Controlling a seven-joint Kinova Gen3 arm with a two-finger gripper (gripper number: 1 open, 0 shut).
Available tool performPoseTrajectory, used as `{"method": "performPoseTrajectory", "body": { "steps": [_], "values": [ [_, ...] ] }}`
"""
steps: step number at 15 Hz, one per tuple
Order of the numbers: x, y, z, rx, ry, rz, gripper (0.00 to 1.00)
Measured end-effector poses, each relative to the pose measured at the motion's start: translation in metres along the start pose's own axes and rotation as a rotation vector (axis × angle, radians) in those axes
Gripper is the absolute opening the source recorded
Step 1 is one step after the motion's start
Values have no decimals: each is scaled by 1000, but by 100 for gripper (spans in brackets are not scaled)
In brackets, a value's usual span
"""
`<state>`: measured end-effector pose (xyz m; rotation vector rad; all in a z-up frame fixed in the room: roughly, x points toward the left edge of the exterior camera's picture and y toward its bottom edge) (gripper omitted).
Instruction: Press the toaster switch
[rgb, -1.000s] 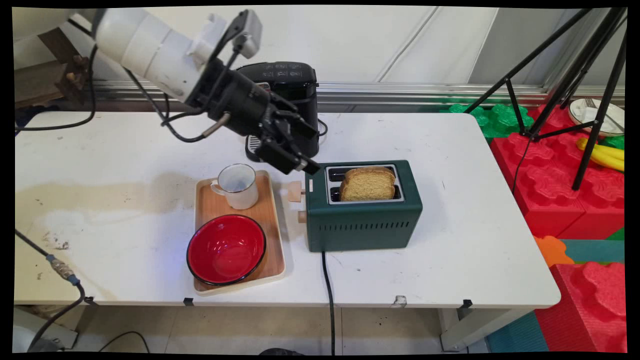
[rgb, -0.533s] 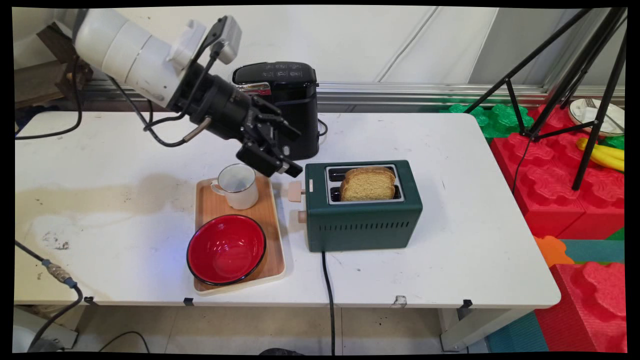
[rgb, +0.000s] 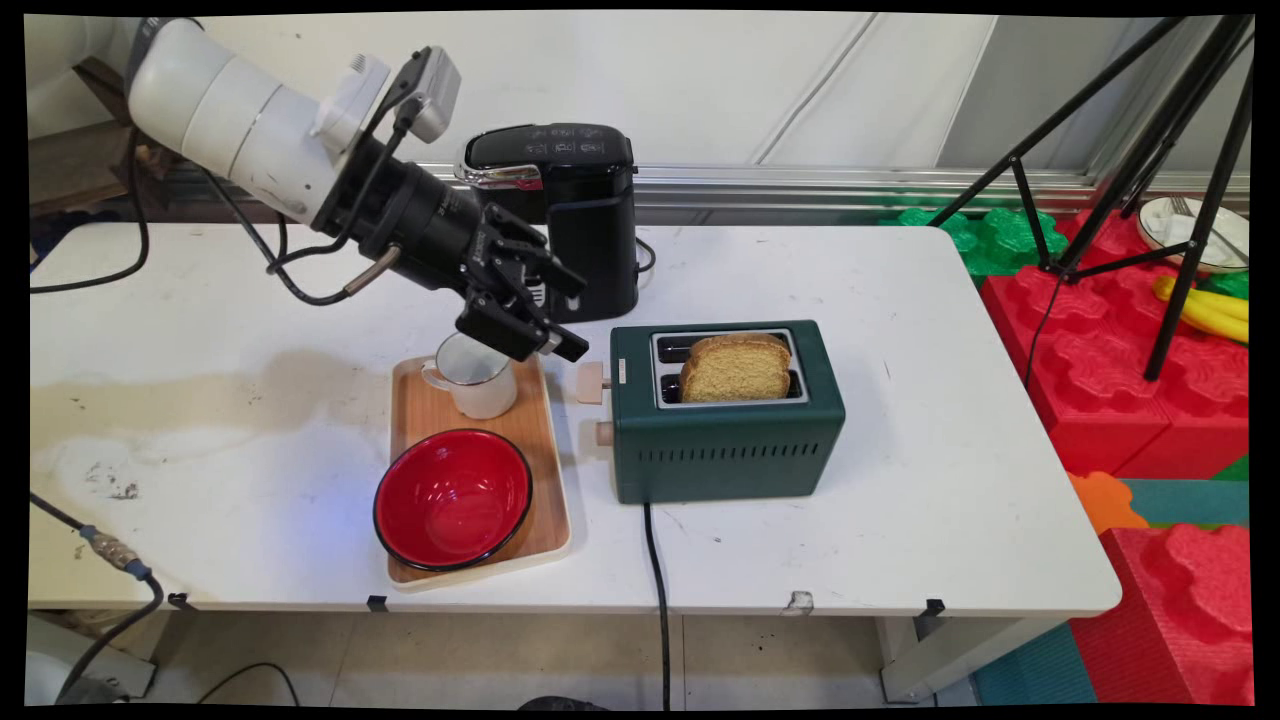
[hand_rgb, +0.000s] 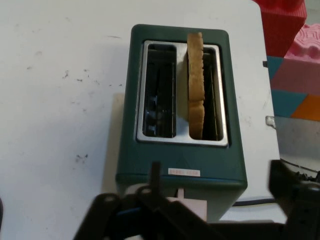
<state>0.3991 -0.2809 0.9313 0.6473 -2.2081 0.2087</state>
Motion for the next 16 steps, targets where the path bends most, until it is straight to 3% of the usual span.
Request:
{"method": "performPoseTrajectory", "body": {
  "steps": [16],
  "values": [
    [-21, 4, 24, 13, -37, -36, 0]
  ]
}}
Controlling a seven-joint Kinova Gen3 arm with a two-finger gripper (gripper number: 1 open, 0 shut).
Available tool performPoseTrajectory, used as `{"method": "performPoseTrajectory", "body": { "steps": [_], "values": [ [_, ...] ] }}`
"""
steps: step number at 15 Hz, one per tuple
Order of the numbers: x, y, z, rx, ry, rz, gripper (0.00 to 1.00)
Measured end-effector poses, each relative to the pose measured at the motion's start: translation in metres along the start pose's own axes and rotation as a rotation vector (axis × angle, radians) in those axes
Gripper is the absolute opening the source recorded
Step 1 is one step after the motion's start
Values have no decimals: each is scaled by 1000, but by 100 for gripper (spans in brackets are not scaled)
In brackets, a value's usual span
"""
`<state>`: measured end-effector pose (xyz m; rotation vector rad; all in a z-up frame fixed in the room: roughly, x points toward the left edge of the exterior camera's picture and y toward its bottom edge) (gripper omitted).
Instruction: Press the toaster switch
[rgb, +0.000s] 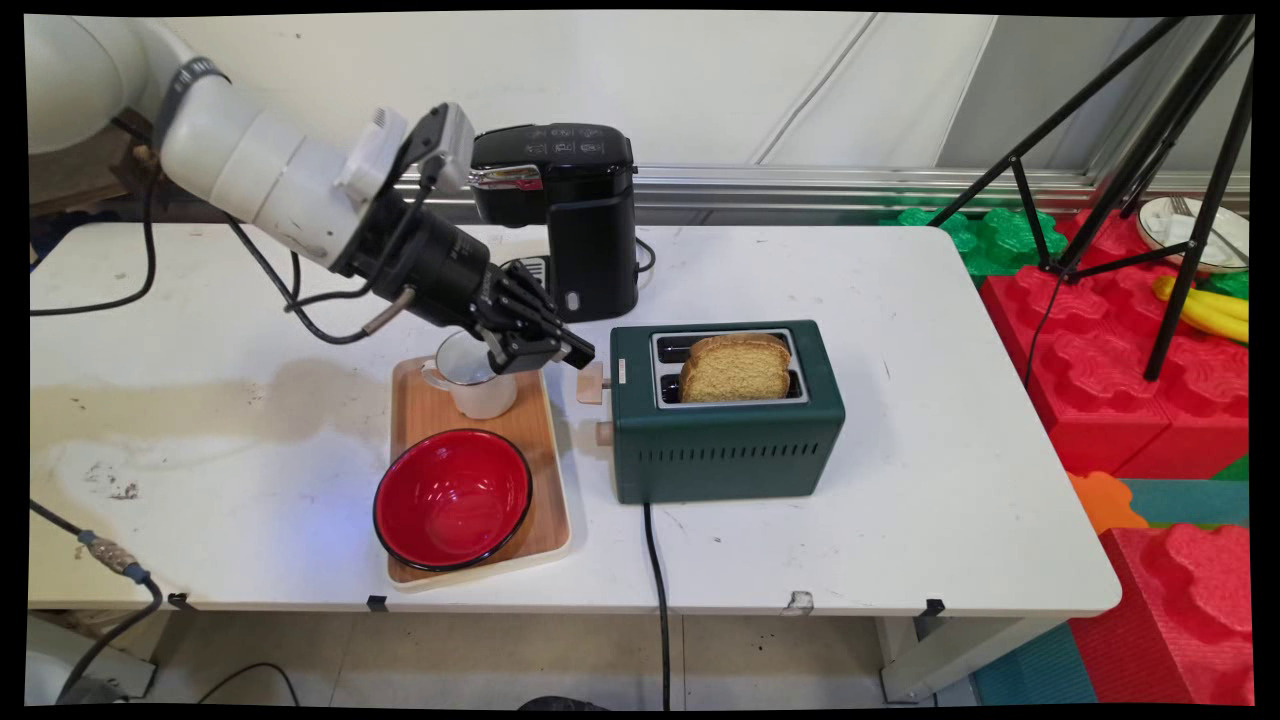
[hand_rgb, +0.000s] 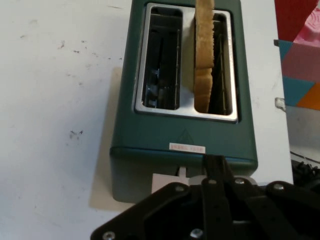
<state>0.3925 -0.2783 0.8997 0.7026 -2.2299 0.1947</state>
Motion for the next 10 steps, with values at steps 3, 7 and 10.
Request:
{"method": "performPoseTrajectory", "body": {
  "steps": [3, 7, 10],
  "values": [
    [-4, -1, 10, 10, 3, -13, 0],
    [-10, -4, 22, 21, 9, -19, 0],
    [-15, -5, 29, 24, 10, -20, 0]
  ]
}}
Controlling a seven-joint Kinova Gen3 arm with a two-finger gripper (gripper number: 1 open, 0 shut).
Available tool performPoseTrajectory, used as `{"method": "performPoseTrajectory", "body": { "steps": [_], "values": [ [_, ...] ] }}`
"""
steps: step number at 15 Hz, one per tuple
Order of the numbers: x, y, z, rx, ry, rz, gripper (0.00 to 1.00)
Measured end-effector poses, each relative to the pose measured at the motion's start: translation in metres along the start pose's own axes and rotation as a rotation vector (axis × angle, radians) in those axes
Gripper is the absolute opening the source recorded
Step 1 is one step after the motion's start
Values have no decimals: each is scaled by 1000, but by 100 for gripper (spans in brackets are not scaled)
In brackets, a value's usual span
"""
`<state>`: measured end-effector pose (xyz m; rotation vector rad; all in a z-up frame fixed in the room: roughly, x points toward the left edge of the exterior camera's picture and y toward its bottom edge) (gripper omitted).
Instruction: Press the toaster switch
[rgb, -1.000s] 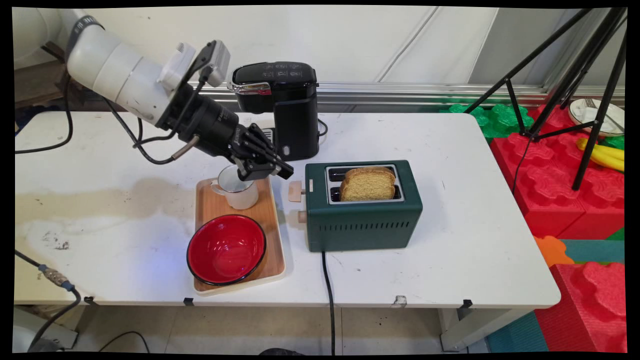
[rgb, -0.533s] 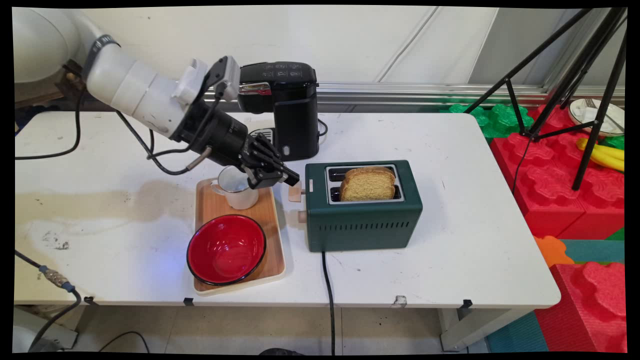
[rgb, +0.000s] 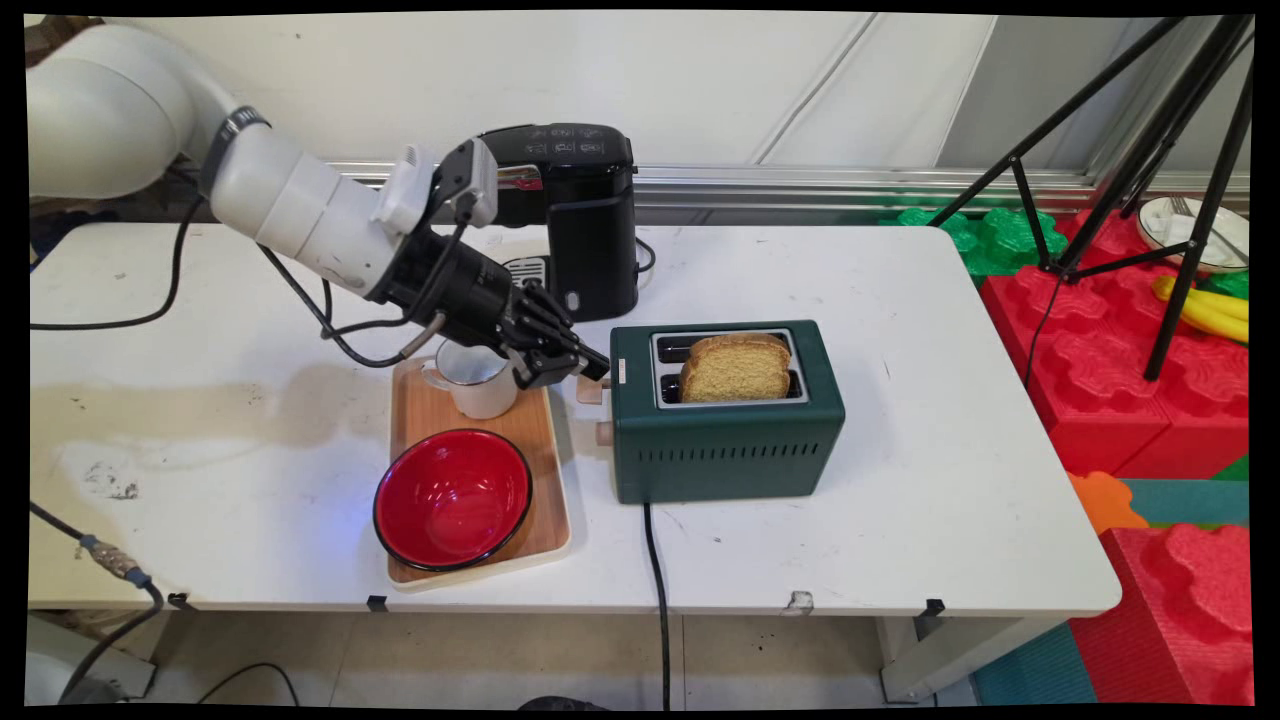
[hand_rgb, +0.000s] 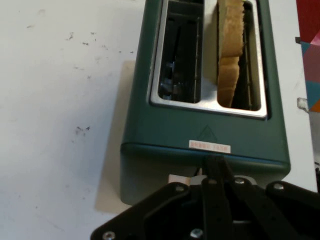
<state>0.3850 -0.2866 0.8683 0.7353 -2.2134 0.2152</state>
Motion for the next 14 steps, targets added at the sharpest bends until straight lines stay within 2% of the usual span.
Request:
{"method": "performPoseTrajectory", "body": {
  "steps": [7, 14],
  "values": [
    [-10, -4, 15, 3, -5, 1, 0],
    [-24, -5, 24, -9, -41, 17, 0]
  ]
}}
